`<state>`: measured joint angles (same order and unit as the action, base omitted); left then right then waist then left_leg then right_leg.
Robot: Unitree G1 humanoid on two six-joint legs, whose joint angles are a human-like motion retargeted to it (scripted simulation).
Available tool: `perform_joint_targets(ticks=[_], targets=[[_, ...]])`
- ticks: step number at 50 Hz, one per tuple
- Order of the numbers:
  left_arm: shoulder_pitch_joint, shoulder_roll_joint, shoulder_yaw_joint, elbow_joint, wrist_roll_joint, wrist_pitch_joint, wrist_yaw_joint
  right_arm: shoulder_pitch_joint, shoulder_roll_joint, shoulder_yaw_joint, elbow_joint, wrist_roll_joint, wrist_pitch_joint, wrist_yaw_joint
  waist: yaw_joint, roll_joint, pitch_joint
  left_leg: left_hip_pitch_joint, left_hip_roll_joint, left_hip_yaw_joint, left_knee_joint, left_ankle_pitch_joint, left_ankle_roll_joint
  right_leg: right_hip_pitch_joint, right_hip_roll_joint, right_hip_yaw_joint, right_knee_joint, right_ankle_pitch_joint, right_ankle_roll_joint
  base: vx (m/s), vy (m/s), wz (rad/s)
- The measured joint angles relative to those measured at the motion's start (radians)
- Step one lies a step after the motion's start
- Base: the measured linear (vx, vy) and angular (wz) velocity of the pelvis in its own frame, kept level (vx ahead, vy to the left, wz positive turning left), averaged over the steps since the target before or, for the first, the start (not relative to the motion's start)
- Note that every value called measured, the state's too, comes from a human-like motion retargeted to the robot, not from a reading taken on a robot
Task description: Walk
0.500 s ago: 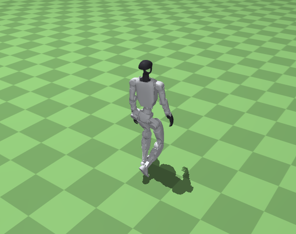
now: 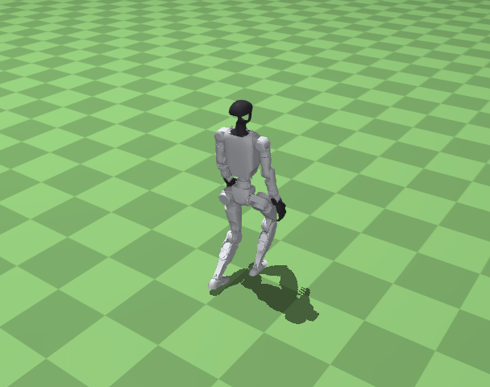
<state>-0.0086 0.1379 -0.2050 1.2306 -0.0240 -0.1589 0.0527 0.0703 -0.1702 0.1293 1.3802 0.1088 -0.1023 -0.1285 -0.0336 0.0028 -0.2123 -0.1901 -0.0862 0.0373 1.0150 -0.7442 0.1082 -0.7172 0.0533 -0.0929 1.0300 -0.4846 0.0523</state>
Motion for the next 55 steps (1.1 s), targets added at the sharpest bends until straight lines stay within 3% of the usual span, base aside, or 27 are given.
perform_joint_targets(ticks=[3, 5, 9, 13, 20, 25, 28, 31, 33, 37, 42, 46, 50, 55], targets=[[0.07, -0.005, -0.004, 0.046, 0.026, 0.014, -0.024, -0.011, -0.01, 0.009, -0.025, -0.001, -0.003, -0.019, 0.042, 0.084, 0.001, -0.102, 0.162, -0.017, 0.309, 0.139, -0.051, 0.093, 0.111, -0.065, -0.07, -0.004, -0.054, -0.03, -0.06, -0.21], [0.106, -0.001, -0.011, 0.053, 0.035, 0.024, -0.027, -0.03, -0.018, 0.017, -0.051, -0.01, -0.005, -0.036, 0.071, 0.095, -0.001, -0.204, 0.231, -0.014, 0.48, 0.212, -0.041, 0.131, 0.143, -0.074, -0.1, -0.028, -0.08, -0.04, -0.05, -0.13], [0.156, 0.011, -0.011, 0.034, 0.013, 0.028, -0.014, -0.094, -0.029, 0.031, -0.093, -0.025, -0.009, -0.065, 0.119, 0.058, 0.0, -0.428, 0.256, -0.004, 0.602, 0.155, 0.033, 0.21, 0.144, -0.05, -0.166, -0.071, -0.083, 0.0, 0.0, 0.0], [0.194, 0.009, 0.005, 0.012, -0.034, 0.014, -0.006, -0.159, -0.036, 0.043, -0.134, -0.016, -0.018, -0.071, 0.142, 0.009, 0.006, -0.589, 0.197, 0.02, 0.443, 0.076, 0.067, 0.298, 0.109, -0.023, -0.226, -0.104, -0.058, 0.0, 0.0, 0.0], [0.209, -0.009, 0.029, 0.024, -0.097, -0.002, -0.002, -0.216, -0.034, 0.071, -0.196, -0.027, -0.038, -0.05, 0.104, -0.083, -0.025, -0.656, -0.028, 0.035, -0.148, 0.083, 0.038, 0.39, -0.028, 0.004, -0.227, -0.144, -0.01, 0.01, 0.03, 0.27], [0.202, -0.013, 0.045, 0.041, -0.103, -0.003, 0.013, -0.187, -0.011, 0.089, -0.187, -0.051, -0.032, -0.018, 0.077, -0.136, -0.028, -0.604, -0.13, 0.055, -0.137, 0.144, 0.057, 0.44, -0.122, 0.03, -0.041, -0.15, 0.034, 0.02, 0.04, 0.25], [0.172, -0.006, 0.065, 0.045, -0.113, 0.004, 0.021, -0.159, 0.012, 0.083, -0.144, -0.041, -0.022, 0.019, 0.05, -0.198, -0.019, -0.511, -0.22, 0.077, -0.159, 0.167, 0.092, 0.457, -0.212, 0.065, 0.122, -0.022, 0.099, 0.02, 0.05, 0.22], [0.133, 0.001, 0.078, 0.027, -0.12, 0.008, 0.024, -0.131, 0.027, 0.069, -0.107, -0.019, -0.014, 0.05, 0.012, -0.244, -0.016, -0.43, -0.293, 0.093, -0.199, 0.164, 0.125, 0.372, -0.303, 0.099, 0.358, 0.212, 0.149, -0.03, 0.06, 0.15], [0.095, 0.01, 0.082, 0.008, -0.121, 0.008, 0.026, -0.121, 0.033, 0.056, -0.088, -0.011, -0.011, 0.06, -0.013, -0.252, -0.012, -0.367, -0.316, 0.09, -0.242, 0.154, 0.138, 0.285, -0.356, 0.112, 0.49, 0.287, 0.136, -0.01, 0.07, -0.08], [0.01, 0.027, 0.081, -0.028, -0.119, 0.011, 0.041, -0.101, 0.028, 0.03, -0.073, -0.01, -0.011, 0.049, -0.052, -0.218, 0.002, -0.221, -0.305, 0.061, -0.344, 0.128, 0.13, 0.104, -0.418, 0.101, 0.594, 0.16, 0.041, 0.01, 0.06, -0.26], [-0.076, 0.037, 0.078, -0.069, -0.116, 0.008, 0.062, -0.071, 0.011, 0.004, -0.069, -0.01, -0.005, 0.028, -0.08, -0.146, 0.013, -0.068, -0.249, 0.028, -0.465, 0.105, 0.096, -0.064, -0.363, 0.036, 0.38, -0.006, 0.006, 0.02, -0.01, -0.18], [-0.109, 0.042, 0.057, -0.092, -0.092, -0.011, 0.054, -0.046, -0.001, -0.012, -0.05, -0.005, 0.004, 0.028, -0.068, -0.092, 0.004, -0.001, -0.185, 0.018, -0.507, 0.079, 0.078, -0.117, -0.222, 0.02, 0.045, -0.033, 0.05, 0.0, -0.01, -0.05], [-0.103, 0.033, 0.037, -0.095, -0.06, -0.021, 0.036, -0.022, -0.007, -0.023, -0.024, -0.001, 0.005, 0.034, -0.038, -0.048, -0.005, 0.02, -0.12, 0.009, -0.404, 0.003, 0.065, -0.092, -0.106, 0.023, -0.122, -0.024, 0.058, 0.01, -0.01, -0.1], [-0.01, 0.007, 0.036, -0.031, -0.048, -0.004, 0.01, 0.007, -0.002, -0.03, -0.005, 0.021, 0.005, 0.015, -0.016, -0.032, -0.004, 0.017, -0.061, 0.0, -0.107, -0.024, 0.026, -0.029, -0.048, 0.018, 0.014, -0.007, 0.016, 0.0, 0.0, 0.0]])
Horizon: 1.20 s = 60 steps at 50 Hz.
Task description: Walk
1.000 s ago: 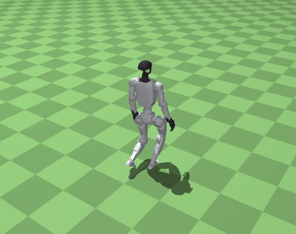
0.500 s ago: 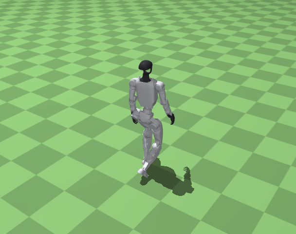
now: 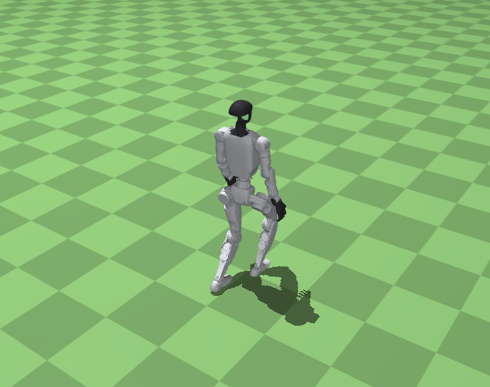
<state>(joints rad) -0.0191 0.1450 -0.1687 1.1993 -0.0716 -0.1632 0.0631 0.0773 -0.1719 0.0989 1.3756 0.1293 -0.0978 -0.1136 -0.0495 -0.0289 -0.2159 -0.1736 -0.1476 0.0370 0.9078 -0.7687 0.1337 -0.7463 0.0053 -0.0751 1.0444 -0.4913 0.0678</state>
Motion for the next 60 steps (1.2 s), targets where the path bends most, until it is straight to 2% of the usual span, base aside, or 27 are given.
perform_joint_targets(ticks=[2, 5, 7, 10, 12, 15, 20, 25, 28, 31, 32, 34, 38, 40, 42, 47, 50, 52, 55, 57, 60], targets=[[0.041, -0.007, 0.005, 0.038, 0.006, 0.009, -0.016, -0.004, -0.005, 0.0, 0.001, 0.009, -0.001, -0.012, 0.022, 0.057, 0.007, -0.026, 0.098, -0.009, 0.183, 0.048, -0.037, 0.074, 0.071, -0.046, -0.019, 0.002, -0.035, -0.01, -0.03, -0.07], [0.097, -0.01, 0.007, 0.07, 0.017, 0.028, -0.027, -0.025, -0.009, 0.007, -0.017, 0.011, 0.0, -0.027, 0.059, 0.099, 0.014, -0.146, 0.225, -0.005, 0.483, 0.195, -0.064, 0.145, 0.142, -0.084, -0.045, -0.034, -0.087, -0.05, -0.06, -0.15], [0.12, -0.005, 0.006, 0.073, 0.012, 0.037, -0.026, -0.054, -0.013, 0.016, -0.037, 0.006, 0.0, -0.038, 0.087, 0.102, 0.011, -0.264, 0.287, 0.001, 0.622, 0.215, -0.035, 0.184, 0.165, -0.087, -0.087, -0.056, -0.103, -0.02, -0.03, -0.06], [0.151, 0.0, 0.01, 0.063, -0.014, 0.039, -0.014, -0.104, -0.016, 0.028, -0.069, 0.002, -0.002, -0.052, 0.122, 0.075, 0.01, -0.433, 0.309, 0.014, 0.687, 0.15, 0.022, 0.245, 0.166, -0.069, -0.148, -0.081, -0.098, 0.0, 0.0, 0.0], [0.169, -0.001, 0.017, 0.055, -0.038, 0.033, -0.007, -0.137, -0.018, 0.034, -0.095, 0.007, -0.006, -0.055, 0.135, 0.052, 0.013, -0.522, 0.288, 0.026, 0.626, 0.106, 0.043, 0.291, 0.153, -0.056, -0.186, -0.093, -0.083, 0.0, 0.0, 0.0], [0.19, -0.006, 0.027, 0.051, -0.067, 0.018, -0.003, -0.178, -0.021, 0.044, -0.144, 0.02, -0.018, -0.055, 0.141, 0.019, 0.015, -0.611, 0.227, 0.042, 0.431, 0.074, 0.042, 0.357, 0.123, -0.038, -0.231, -0.107, -0.059, 0.0, 0.0, 0.0], [0.198, -0.015, 0.042, 0.063, -0.11, 0.01, 0.002, -0.215, -0.019, 0.069, -0.206, 0.007, -0.034, -0.042, 0.106, -0.047, -0.009, -0.651, 0.052, 0.038, -0.003, 0.09, 0.013, 0.42, 0.025, -0.015, -0.23, -0.136, -0.029, 0.0, 0.01, 0.14], [0.196, -0.015, 0.056, 0.083, -0.106, 0.012, 0.01, -0.185, -0.001, 0.088, -0.214, -0.028, -0.03, -0.015, 0.076, -0.099, -0.015, -0.602, -0.055, 0.047, -0.018, 0.152, 0.024, 0.47, -0.065, 0.011, -0.055, -0.161, 0.004, 0.01, 0.01, 0.07], [0.169, -0.007, 0.071, 0.091, -0.108, 0.019, 0.009, -0.154, 0.017, 0.081, -0.171, -0.028, -0.019, 0.02, 0.047, -0.162, -0.008, -0.507, -0.145, 0.07, -0.045, 0.184, 0.056, 0.488, -0.157, 0.043, 0.104, -0.048, 0.065, 0.01, 0.03, 0.1], [0.138, -0.003, 0.073, 0.076, -0.112, 0.024, 0.002, -0.123, 0.027, 0.07, -0.122, -0.008, -0.007, 0.054, 0.007, -0.211, -0.006, -0.421, -0.223, 0.085, -0.099, 0.186, 0.088, 0.397, -0.256, 0.079, 0.35, 0.192, 0.121, -0.02, 0.06, 0.08], [0.124, 0.001, 0.072, 0.068, -0.111, 0.025, -0.001, -0.116, 0.029, 0.064, -0.108, -0.003, -0.003, 0.061, -0.007, -0.219, -0.005, -0.39, -0.239, 0.085, -0.122, 0.183, 0.096, 0.353, -0.284, 0.088, 0.424, 0.251, 0.123, -0.01, 0.07, -0.11], [0.089, 0.01, 0.065, 0.05, -0.107, 0.026, -0.004, -0.106, 0.026, 0.051, -0.084, 0.003, 0.001, 0.068, -0.03, -0.215, 0.001, -0.317, -0.249, 0.074, -0.177, 0.171, 0.102, 0.258, -0.328, 0.097, 0.533, 0.269, 0.093, 0.01, 0.08, -0.25], [0.015, 0.021, 0.055, 0.016, -0.105, 0.032, 0.003, -0.082, 0.012, 0.027, -0.057, 0.012, 0.006, 0.061, -0.066, -0.17, 0.02, -0.16, -0.223, 0.043, -0.297, 0.149, 0.084, 0.082, -0.362, 0.075, 0.565, 0.112, 0.009, 0.02, 0.04, -0.39], [-0.018, 0.023, 0.053, -0.001, -0.103, 0.031, 0.009, -0.07, 0.003, 0.016, -0.048, 0.015, 0.01, 0.054, -0.077, -0.141, 0.028, -0.094, -0.2, 0.032, -0.346, 0.138, 0.071, 0.014, -0.345, 0.046, 0.486, 0.038, -0.008, 0.03, -0.01, -0.31], [-0.047, 0.026, 0.048, -0.018, -0.099, 0.027, 0.01, -0.058, -0.004, 0.006, -0.039, 0.018, 0.016, 0.05, -0.081, -0.112, 0.034, -0.04, -0.172, 0.024, -0.386, 0.128, 0.06, -0.031, -0.304, 0.018, 0.351, 0.0, 0.001, 0.03, -0.03, -0.23], [-0.08, 0.034, 0.028, -0.056, -0.077, 0.001, 0.003, -0.028, -0.011, -0.016, -0.007, 0.024, 0.026, 0.051, -0.057, -0.053, 0.034, 0.024, -0.091, 0.022, -0.358, 0.066, 0.04, -0.063, -0.138, 0.011, -0.018, -0.029, 0.049, 0.01, -0.03, -0.17], [-0.064, 0.031, 0.024, -0.062, -0.066, -0.008, 0.002, -0.005, -0.006, -0.019, 0.008, 0.025, 0.026, 0.048, -0.043, -0.055, 0.031, 0.026, -0.079, 0.015, -0.223, 0.016, 0.03, -0.049, -0.101, 0.029, -0.011, -0.025, 0.043, -0.02, -0.01, -0.02], [-0.043, 0.023, 0.031, -0.05, -0.064, -0.005, -0.005, -0.004, -0.008, -0.023, 0.025, 0.032, 0.023, 0.039, -0.018, -0.008, 0.039, 0.038, -0.012, -0.001, -0.114, 0.0, 0.009, 0.02, -0.037, -0.004, -0.023, 0.009, 0.017, 0.02, -0.04, -0.2], [0.013, 0.016, 0.034, -0.011, -0.059, 0.005, -0.014, -0.002, -0.004, -0.019, 0.026, 0.041, 0.019, 0.017, 0.007, 0.023, 0.044, -0.002, 0.07, 0.001, 0.149, 0.05, -0.031, 0.088, 0.02, -0.035, 0.027, 0.006, -0.021, -0.02, -0.04, -0.08], [0.045, 0.012, 0.033, 0.017, -0.051, 0.016, -0.024, -0.018, -0.005, -0.01, 0.012, 0.043, 0.018, 0.005, 0.032, 0.065, 0.047, -0.084, 0.169, 0.003, 0.37, 0.141, -0.054, 0.139, 0.078, -0.075, 0.003, -0.01, -0.055, -0.05, -0.06, -0.23], [0.077, 0.01, 0.027, 0.048, -0.047, 0.034, -0.03, -0.06, -0.012, 0.006, -0.025, 0.035, 0.015, -0.012, 0.07, 0.089, 0.044, -0.248, 0.282, 0.016, 0.611, 0.194, -0.025, 0.195, 0.129, -0.096, -0.054, -0.044, -0.087, -0.04, -0.05, -0.22]])
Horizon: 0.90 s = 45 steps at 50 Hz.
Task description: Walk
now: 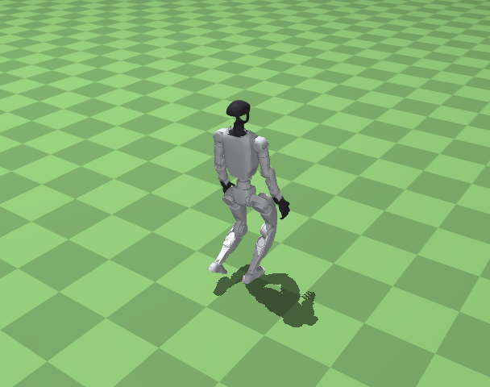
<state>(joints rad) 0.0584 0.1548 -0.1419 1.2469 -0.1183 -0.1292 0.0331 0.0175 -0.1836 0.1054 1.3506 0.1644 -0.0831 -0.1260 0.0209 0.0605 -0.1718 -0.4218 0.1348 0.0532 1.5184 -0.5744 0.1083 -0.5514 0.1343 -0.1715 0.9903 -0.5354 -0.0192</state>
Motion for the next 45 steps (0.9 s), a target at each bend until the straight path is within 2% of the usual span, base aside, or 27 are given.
perform_joint_targets(ticks=[4, 8, 13, 15, 17, 20, 23, 25, 27, 29, 33, 40, 45], targets=[[0.038, -0.003, 0.004, 0.021, -0.022, 0.007, 0.001, -0.068, -0.005, 0.017, -0.06, 0.0, -0.009, -0.016, 0.035, -0.029, -0.005, -0.2, 0.015, 0.022, 0.012, -0.097, 0.065, 0.078, -0.001, 0.019, -0.085, -0.021, 0.017, 0.0, 0.0, 0.0], [0.073, -0.014, 0.02, 0.044, -0.059, -0.005, -0.001, -0.117, -0.004, 0.028, -0.13, 0.015, -0.028, -0.021, 0.037, -0.075, -0.01, -0.31, -0.066, 0.043, -0.245, -0.147, 0.071, 0.155, -0.045, 0.044, -0.138, -0.03, 0.054, 0.0, 0.0, 0.0], [0.083, -0.025, 0.038, 0.072, -0.097, -0.009, 0.002, -0.141, 0.007, 0.052, -0.18, 0.0, -0.039, -0.01, -0.006, -0.155, -0.038, -0.316, -0.243, 0.047, -0.628, -0.101, 0.054, 0.198, -0.157, 0.078, -0.1, -0.057, 0.085, 0.01, 0.02, 0.21], [0.092, -0.029, 0.04, 0.078, -0.097, -0.01, 0.006, -0.13, 0.015, 0.061, -0.183, -0.012, -0.04, -0.004, -0.015, -0.168, -0.041, -0.314, -0.273, 0.047, -0.613, -0.084, 0.054, 0.203, -0.182, 0.087, -0.022, -0.068, 0.091, 0.0, 0.0, 0.0], [0.072, -0.022, 0.054, 0.086, -0.099, -0.009, 0.01, -0.125, 0.026, 0.066, -0.169, -0.022, -0.033, 0.013, -0.032, -0.208, -0.04, -0.252, -0.332, 0.056, -0.657, -0.048, 0.068, 0.227, -0.234, 0.106, 0.039, -0.056, 0.112, 0.02, 0.02, 0.1], [0.045, -0.014, 0.068, 0.083, -0.112, -0.009, 0.018, -0.105, 0.038, 0.07, -0.129, -0.022, -0.024, 0.044, -0.054, -0.255, -0.031, -0.182, -0.402, 0.067, -0.673, -0.031, 0.088, 0.22, -0.307, 0.131, 0.197, 0.044, 0.154, 0.0, 0.04, 0.09], [0.012, -0.002, 0.075, 0.067, -0.121, -0.011, 0.022, -0.091, 0.041, 0.067, -0.092, -0.012, -0.016, 0.074, -0.082, -0.295, -0.014, -0.12, -0.461, 0.075, -0.7, -0.027, 0.108, 0.164, -0.379, 0.156, 0.391, 0.226, 0.193, -0.02, 0.05, 0.08], [-0.013, 0.008, 0.077, 0.054, -0.124, -0.011, 0.024, -0.087, 0.041, 0.061, -0.073, -0.01, -0.011, 0.087, -0.099, -0.305, -0.003, -0.085, -0.479, 0.074, -0.714, -0.03, 0.115, 0.114, -0.408, 0.169, 0.498, 0.316, 0.199, -0.02, 0.05, -0.06], [-0.037, 0.017, 0.079, 0.044, -0.125, -0.01, 0.027, -0.083, 0.038, 0.055, -0.06, -0.01, -0.009, 0.096, -0.114, -0.301, 0.008, -0.053, -0.478, 0.07, -0.721, -0.037, 0.115, 0.064, -0.424, 0.173, 0.568, 0.342, 0.185, -0.02, 0.05, -0.18], [-0.057, 0.023, 0.082, 0.038, -0.126, -0.006, 0.03, -0.078, 0.035, 0.051, -0.051, -0.01, -0.007, 0.102, -0.127, -0.289, 0.019, -0.023, -0.465, 0.063, -0.728, -0.043, 0.106, 0.018, -0.43, 0.167, 0.602, 0.323, 0.164, -0.02, 0.04, -0.24], [-0.083, 0.025, 0.092, 0.041, -0.121, 0.002, 0.037, -0.063, 0.029, 0.047, -0.038, -0.011, -0.005, 0.105, -0.145, -0.25, 0.032, 0.024, -0.418, 0.049, -0.729, -0.045, 0.066, -0.057, -0.411, 0.129, 0.557, 0.205, 0.123, -0.02, 0.01, -0.31], [-0.107, 0.025, 0.09, 0.066, -0.09, 0.0, 0.032, -0.037, 0.029, 0.045, -0.02, -0.008, 0.0, 0.094, -0.141, -0.169, 0.046, 0.052, -0.312, 0.026, -0.678, -0.075, 0.008, -0.141, -0.281, 0.066, 0.257, 0.06, 0.104, -0.01, -0.02, -0.38], [-0.133, 0.025, 0.072, 0.074, -0.054, -0.013, 0.021, -0.024, 0.026, 0.051, -0.007, -0.017, -0.001, 0.082, -0.114, -0.121, 0.052, 0.08, -0.257, 0.025, -0.667, -0.157, 0.015, -0.188, -0.185, 0.063, 0.045, 0.03, 0.11, 0.07, 0.0, -0.45]])
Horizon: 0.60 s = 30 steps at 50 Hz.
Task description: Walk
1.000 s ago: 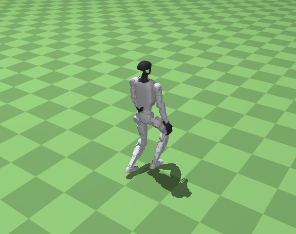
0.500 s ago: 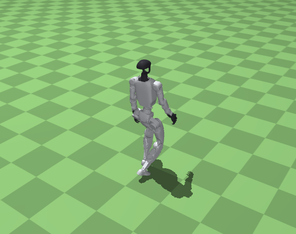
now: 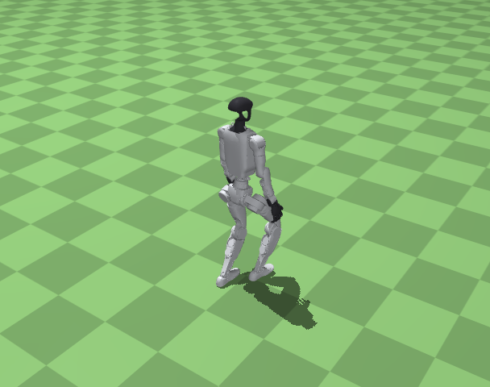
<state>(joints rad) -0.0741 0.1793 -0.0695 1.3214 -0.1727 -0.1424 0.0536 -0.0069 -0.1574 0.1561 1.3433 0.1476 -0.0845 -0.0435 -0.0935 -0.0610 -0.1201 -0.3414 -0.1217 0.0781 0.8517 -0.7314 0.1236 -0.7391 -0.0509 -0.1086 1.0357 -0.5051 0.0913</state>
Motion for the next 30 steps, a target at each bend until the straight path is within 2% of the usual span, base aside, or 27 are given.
perform_joint_targets(ticks=[5, 10, 12, 15, 17, 20, 22, 25, 28, 30], targets=[[-0.014, -0.001, -0.01, 0.003, 0.025, -0.014, 0.003, 0.017, -0.002, -0.005, 0.009, -0.006, -0.006, -0.018, 0.018, 0.007, -0.005, 0.06, 0.005, -0.002, -0.031, -0.041, 0.008, -0.019, 0.037, 0.023, -0.124, 0.016, 0.018, 0.19, -0.02, -0.15], [0.025, 0.002, 0.014, 0.004, 0.022, -0.017, 0.025, 0.042, 0.002, -0.013, 0.009, -0.008, -0.013, -0.056, 0.037, 0.021, 0.002, 0.118, 0.04, -0.029, 0.122, -0.047, -0.018, 0.042, 0.091, 0.039, -0.042, 0.033, -0.011, 0.33, -0.06, -0.04], [0.05, 0.006, 0.026, 0.003, 0.015, -0.016, 0.031, 0.043, 0.004, -0.01, 0.002, -0.013, -0.015, -0.076, 0.053, 0.059, 0.015, 0.111, 0.107, -0.048, 0.27, 0.019, -0.053, 0.112, 0.149, 0.013, -0.052, 0.028, -0.045, 0.41, -0.08, -0.16], [0.084, 0.004, 0.032, -0.006, 0.013, -0.011, 0.038, 0.038, 0.004, -0.007, -0.02, -0.026, -0.015, -0.095, 0.083, 0.096, 0.032, 0.02, 0.205, -0.056, 0.554, 0.183, -0.091, 0.184, 0.211, -0.018, -0.046, -0.022, -0.104, 0.42, -0.08, -0.14], [0.095, -0.001, 0.035, -0.012, 0.011, -0.004, 0.042, 0.02, 0.001, -0.005, -0.035, -0.038, -0.018, -0.104, 0.105, 0.099, 0.04, -0.072, 0.259, -0.046, 0.679, 0.204, -0.064, 0.228, 0.227, -0.02, -0.059, -0.056, -0.129, 0.49, -0.06, -0.03], [0.109, -0.011, 0.046, -0.013, 0.0, 0.004, 0.041, -0.014, 0.001, -0.004, -0.053, -0.047, -0.026, -0.111, 0.135, 0.076, 0.042, -0.204, 0.283, -0.023, 0.701, 0.124, -0.005, 0.298, 0.217, -0.004, -0.09, -0.097, -0.138, 0.55, -0.01, 0.04], [0.124, -0.017, 0.055, -0.004, -0.017, 0.004, 0.03, -0.03, 0.003, -0.002, -0.068, -0.04, -0.034, -0.109, 0.149, 0.049, 0.038, -0.261, 0.256, -0.002, 0.586, 0.069, 0.012, 0.347, 0.192, 0.01, -0.112, -0.105, -0.124, 0.61, 0.04, 0.0], [0.143, -0.025, 0.059, 0.027, -0.046, 0.003, 0.011, -0.044, 0.003, 0.009, -0.093, -0.022, -0.047, -0.097, 0.151, 0.001, 0.016, -0.306, 0.173, 0.024, 0.306, 0.051, -0.006, 0.4, 0.128, 0.026, -0.136, -0.095, -0.089, 0.63, 0.08, 0.07], [0.151, -0.027, 0.058, 0.059, -0.072, 0.001, 0.003, -0.053, 0.0, 0.034, -0.107, -0.02, -0.053, -0.078, 0.117, -0.063, -0.014, -0.294, 0.051, 0.044, 0.043, 0.124, -0.03, 0.411, 0.042, 0.062, -0.089, -0.093, -0.045, 0.6, 0.11, 0.34], [0.154, -0.026, 0.06, 0.071, -0.086, 0.001, 0.005, -0.054, -0.002, 0.048, -0.107, -0.022, -0.052, -0.068, 0.093, -0.103, -0.022, -0.258, -0.018, 0.058, -0.042, 0.173, -0.029, 0.412, -0.011, 0.089, -0.009, -0.078, -0.013, 0.56, 0.11, 0.31]])
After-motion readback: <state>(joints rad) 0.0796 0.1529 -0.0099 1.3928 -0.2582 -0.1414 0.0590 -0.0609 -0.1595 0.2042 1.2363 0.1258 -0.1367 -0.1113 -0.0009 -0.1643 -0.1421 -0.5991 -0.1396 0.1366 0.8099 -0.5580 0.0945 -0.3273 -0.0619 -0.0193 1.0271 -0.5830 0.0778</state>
